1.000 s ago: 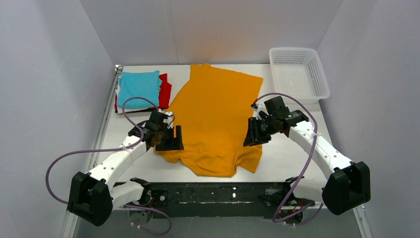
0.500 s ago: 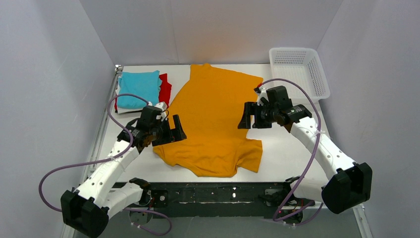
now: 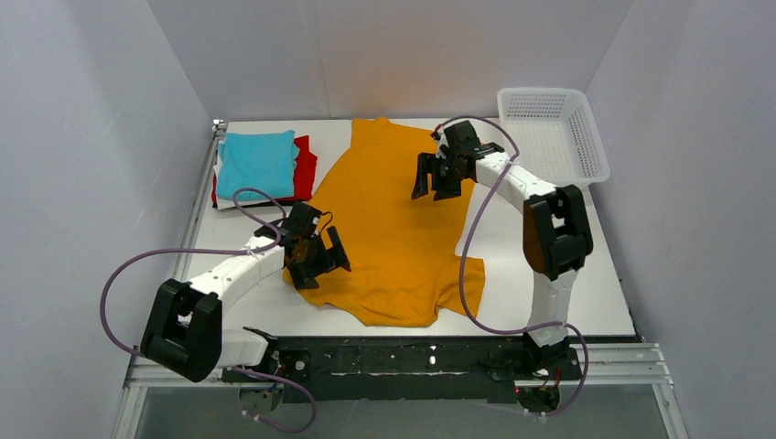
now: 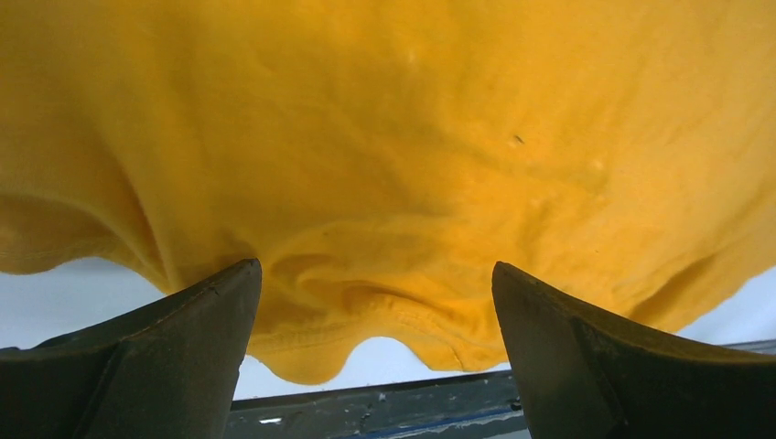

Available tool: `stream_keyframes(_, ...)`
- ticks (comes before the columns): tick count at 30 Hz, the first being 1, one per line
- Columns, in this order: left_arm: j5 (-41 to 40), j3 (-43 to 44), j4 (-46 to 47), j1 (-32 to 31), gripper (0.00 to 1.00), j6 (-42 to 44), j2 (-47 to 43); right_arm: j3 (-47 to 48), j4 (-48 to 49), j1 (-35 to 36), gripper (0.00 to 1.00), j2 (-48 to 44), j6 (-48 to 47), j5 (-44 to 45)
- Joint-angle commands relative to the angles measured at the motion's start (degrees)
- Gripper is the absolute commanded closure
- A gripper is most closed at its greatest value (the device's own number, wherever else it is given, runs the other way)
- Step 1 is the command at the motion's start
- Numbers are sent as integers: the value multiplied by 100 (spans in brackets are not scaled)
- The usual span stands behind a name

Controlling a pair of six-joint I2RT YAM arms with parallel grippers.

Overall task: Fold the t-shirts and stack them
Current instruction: Flatten out the tshirt

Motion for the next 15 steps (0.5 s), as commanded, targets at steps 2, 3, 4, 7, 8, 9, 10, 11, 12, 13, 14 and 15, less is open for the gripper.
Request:
stream_keyframes(2,-385,-123,-344,107,2,-87,474,-178,-36,-8,25,42,65,52)
stream_keyframes(3,-309,-61,-334,202,2,-113,662,-381,6,-8,26,-23,64,21)
stream_keyframes(4,-156,24,-296,336,2,-117,891,-601,44,-8,26,-104,80,-10)
stream_keyframes(7,-61,436,-266,559,2,-129,1446,-1391,216,-2,27,-492,251,-121)
stream_keyframes(8,-132,605,-276,588,2,-74,1597,-1700,280,20,28,-648,327,-171)
stream_keyframes(9,-274,831,-342,592,2,2,1760,-1995,337,51,28,-793,389,-242)
stream_keyframes(10,-421,1102,-432,595,2,88,1921,-2264,362,86,28,-961,416,-290)
stream_keyframes(11,-515,1397,-577,610,2,169,2136,-2547,384,157,28,-1130,434,-304)
stream_keyframes(12,-539,1752,-731,627,2,251,2372,-2783,377,252,28,-1298,484,-300)
stream_keyframes(13,-533,2060,-847,629,2,327,2671,-3108,371,401,29,-1471,551,-321)
stream_keyframes(14,-513,2401,-924,630,2,381,2937,-3279,389,546,29,-1636,637,-374)
stream_keyframes(15,-443,2721,-918,634,2,433,3220,-3575,457,733,29,-1867,786,-424)
